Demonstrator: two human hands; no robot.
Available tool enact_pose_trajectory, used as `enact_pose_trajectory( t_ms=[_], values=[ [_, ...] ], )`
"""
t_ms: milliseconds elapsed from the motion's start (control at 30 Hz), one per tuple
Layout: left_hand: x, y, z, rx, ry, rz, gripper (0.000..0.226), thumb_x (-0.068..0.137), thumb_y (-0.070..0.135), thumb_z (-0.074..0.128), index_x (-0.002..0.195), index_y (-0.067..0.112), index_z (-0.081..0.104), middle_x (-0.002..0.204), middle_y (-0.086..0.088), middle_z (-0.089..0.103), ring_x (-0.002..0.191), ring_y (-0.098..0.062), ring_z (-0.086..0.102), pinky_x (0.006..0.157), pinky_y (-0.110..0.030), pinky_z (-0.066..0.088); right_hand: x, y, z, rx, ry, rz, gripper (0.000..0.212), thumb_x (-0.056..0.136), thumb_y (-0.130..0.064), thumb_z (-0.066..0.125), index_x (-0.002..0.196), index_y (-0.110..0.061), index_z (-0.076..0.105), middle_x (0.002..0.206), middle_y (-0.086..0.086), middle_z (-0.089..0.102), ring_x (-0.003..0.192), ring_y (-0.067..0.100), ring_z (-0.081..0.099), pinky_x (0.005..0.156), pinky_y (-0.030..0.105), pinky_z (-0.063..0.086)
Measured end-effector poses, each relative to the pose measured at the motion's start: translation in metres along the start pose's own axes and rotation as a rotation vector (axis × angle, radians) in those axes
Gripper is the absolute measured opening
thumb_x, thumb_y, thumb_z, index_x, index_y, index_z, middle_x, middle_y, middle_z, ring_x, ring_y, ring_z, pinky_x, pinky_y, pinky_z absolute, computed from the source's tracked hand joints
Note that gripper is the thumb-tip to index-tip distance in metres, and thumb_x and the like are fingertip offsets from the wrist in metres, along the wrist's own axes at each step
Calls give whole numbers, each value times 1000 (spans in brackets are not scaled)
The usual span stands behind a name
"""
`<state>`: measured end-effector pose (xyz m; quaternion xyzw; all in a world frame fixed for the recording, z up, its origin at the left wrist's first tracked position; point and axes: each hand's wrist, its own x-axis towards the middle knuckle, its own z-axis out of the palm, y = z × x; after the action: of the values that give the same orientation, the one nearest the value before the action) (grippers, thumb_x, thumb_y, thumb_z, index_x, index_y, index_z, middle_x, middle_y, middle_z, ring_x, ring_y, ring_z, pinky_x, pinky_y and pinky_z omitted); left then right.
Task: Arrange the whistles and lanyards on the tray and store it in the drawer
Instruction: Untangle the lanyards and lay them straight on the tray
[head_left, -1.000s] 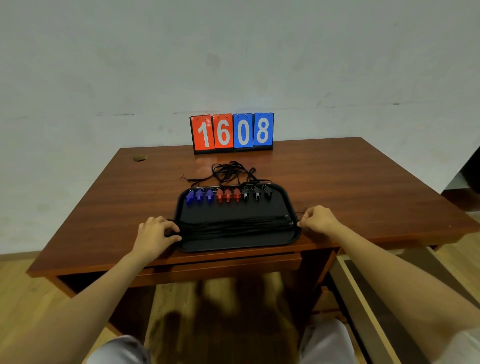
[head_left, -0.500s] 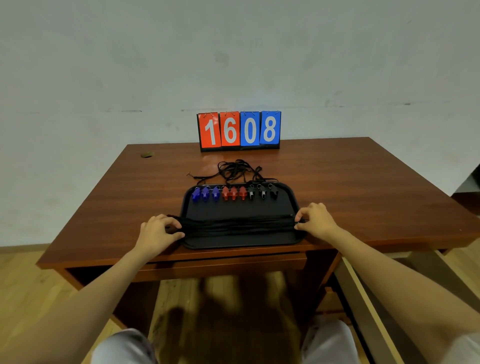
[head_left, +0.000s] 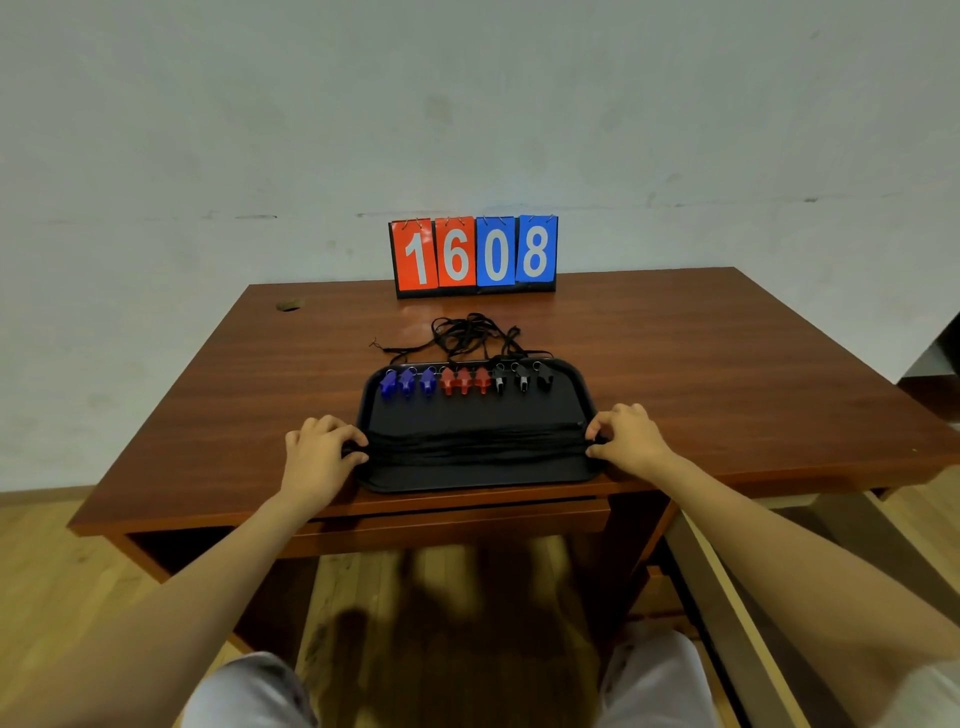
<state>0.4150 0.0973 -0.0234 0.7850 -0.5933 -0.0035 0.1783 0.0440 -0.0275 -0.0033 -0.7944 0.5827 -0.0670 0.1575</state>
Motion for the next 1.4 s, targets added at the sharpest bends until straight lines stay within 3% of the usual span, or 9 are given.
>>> enact_pose_trajectory(
  t_ms=[200,333,700,933,1133,1267,1400],
  values=[
    [9,25,2,63,-33,133,18,88,35,61,104,28,65,114,5,55,115,-19,42,95,-36,26,8,-17,-2,-14,25,-90,20,84,-33,69,100,-23,64,97,-4,50,113,25,42,89,38,38],
    [31,49,4,54,-59,168,20,90,36,57,107,26,64,118,3,54,119,-21,42,97,-37,25,28,-40,-5,-37,36,-141,20,88,-31,64,105,-20,65,110,1,61,116,26,44,93,40,39],
    [155,50,0,100,-39,79,25,93,22,50,114,18,62,121,-6,54,117,-27,44,98,-40,33,163,-140,-15,-28,52,-304,24,92,-21,54,115,-16,62,118,7,59,113,27,52,98,45,45],
    [231,4,26,165,-174,-45,38,88,32,56,124,20,57,128,-8,49,122,-29,41,102,-43,34,249,-202,20,-79,-94,-394,34,95,-20,51,128,-16,55,129,10,54,122,29,45,101,42,42],
    [250,-21,50,157,-236,-36,36,93,25,47,129,22,52,131,-10,46,124,-32,36,102,-45,32,276,-231,58,-112,-211,-453,37,94,-23,54,131,-16,52,130,10,52,125,28,41,99,41,40],
    [249,-31,58,126,-226,-26,27,95,25,47,120,17,56,131,-10,46,124,-32,36,99,-44,32,281,-229,73,-94,-268,-434,32,93,-21,55,125,-15,54,126,9,49,118,29,47,94,40,44],
    [243,-30,56,69,-155,6,15,96,21,44,100,18,58,118,-6,57,116,-28,45,96,-40,32,275,-226,73,-118,-182,-413,35,94,-13,45,127,-15,54,130,8,50,123,29,40,100,42,38]
  ],
)
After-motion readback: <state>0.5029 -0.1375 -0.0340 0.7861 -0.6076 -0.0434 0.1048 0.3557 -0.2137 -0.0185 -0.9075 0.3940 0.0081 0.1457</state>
